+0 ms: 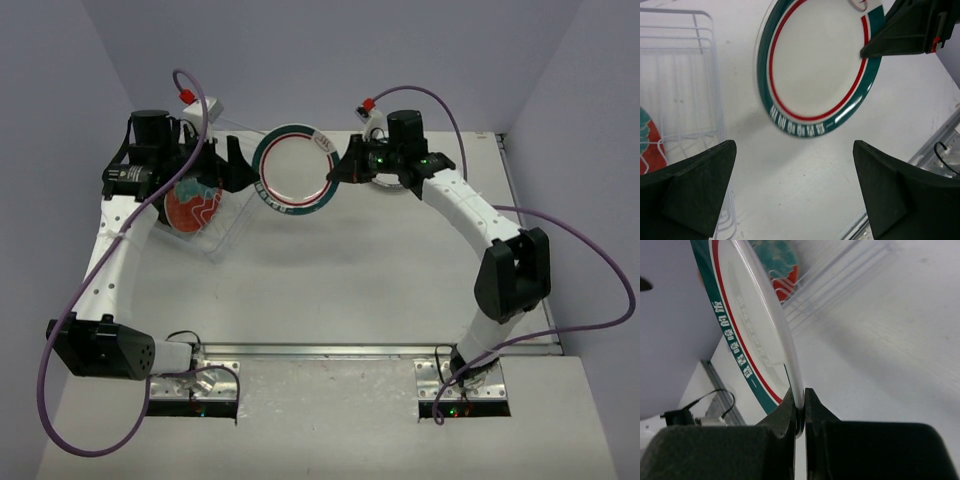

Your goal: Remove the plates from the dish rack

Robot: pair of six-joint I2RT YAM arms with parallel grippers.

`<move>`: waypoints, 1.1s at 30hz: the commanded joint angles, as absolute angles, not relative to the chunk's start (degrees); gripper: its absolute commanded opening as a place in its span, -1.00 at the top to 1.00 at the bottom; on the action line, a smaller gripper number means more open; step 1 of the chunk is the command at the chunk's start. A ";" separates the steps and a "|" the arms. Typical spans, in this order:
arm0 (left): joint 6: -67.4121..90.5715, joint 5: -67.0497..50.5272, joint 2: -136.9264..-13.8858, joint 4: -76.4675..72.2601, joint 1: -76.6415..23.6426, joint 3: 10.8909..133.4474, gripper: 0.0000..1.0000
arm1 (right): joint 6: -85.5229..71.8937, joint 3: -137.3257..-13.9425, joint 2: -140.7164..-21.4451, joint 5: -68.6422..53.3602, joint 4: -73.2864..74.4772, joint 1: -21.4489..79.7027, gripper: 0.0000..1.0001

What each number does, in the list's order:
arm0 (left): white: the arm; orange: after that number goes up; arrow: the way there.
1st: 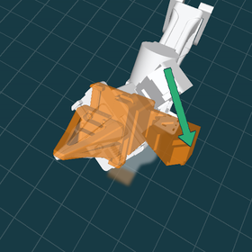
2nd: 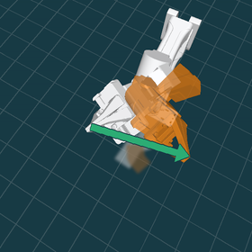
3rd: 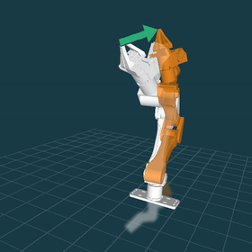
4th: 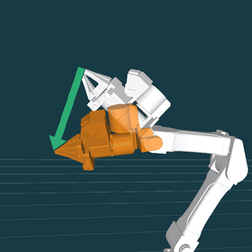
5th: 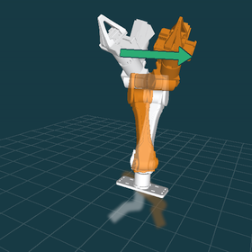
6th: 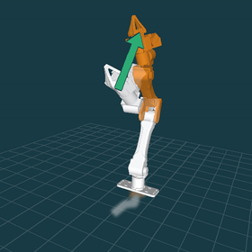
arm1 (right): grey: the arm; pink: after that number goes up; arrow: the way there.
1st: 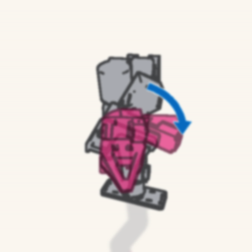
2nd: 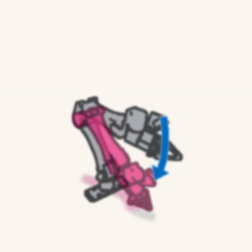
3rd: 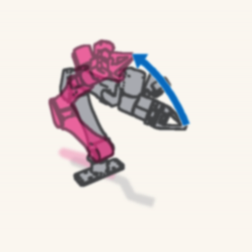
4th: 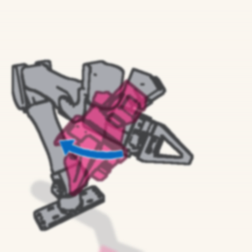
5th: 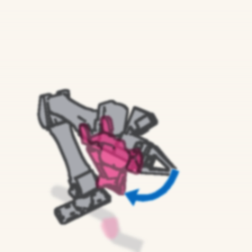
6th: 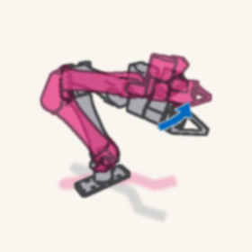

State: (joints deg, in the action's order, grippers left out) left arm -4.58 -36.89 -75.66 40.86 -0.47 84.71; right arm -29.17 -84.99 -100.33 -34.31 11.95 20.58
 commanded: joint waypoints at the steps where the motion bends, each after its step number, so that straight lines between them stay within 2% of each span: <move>1: -1.06 -28.50 -74.79 35.52 -0.97 83.94 -1.00 | -38.35 -88.14 -104.65 -29.13 7.47 9.33 1.00; 9: -0.62 -23.99 -75.51 34.65 -0.97 84.11 -1.00 | -44.03 -99.38 -120.65 -25.58 8.44 -4.41 1.00; 19: -0.65 -23.48 -75.96 35.10 -0.89 83.72 -1.00 | -44.99 -104.39 -128.70 -25.01 8.36 -6.50 0.95; 22: -0.97 -23.47 -76.25 35.70 -0.97 84.39 -1.00 | -44.95 -103.89 -129.81 -26.03 8.39 -6.50 0.77; 25: -0.97 -23.12 -76.68 36.21 -0.97 84.94 -1.00 | -44.47 -102.09 -128.94 -24.97 8.70 -6.50 0.02; 27: -1.01 -22.43 -76.73 36.47 -0.97 85.56 -1.00 | -43.26 -101.82 -127.94 -23.18 10.39 -6.20 -0.34; 28: -1.02 -21.60 -76.63 36.59 -0.97 85.76 -1.00 | -42.05 -102.02 -127.16 -21.69 11.91 -5.91 -0.46; 33: -1.37 -16.04 -75.19 36.82 -0.97 85.70 -1.00 | -36.68 -103.22 -123.39 -13.62 17.54 -4.21 -0.50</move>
State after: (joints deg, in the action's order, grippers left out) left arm -1.19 -20.92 -76.93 37.82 -0.47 83.64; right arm -41.72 -100.73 -130.22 -20.86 14.54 -5.86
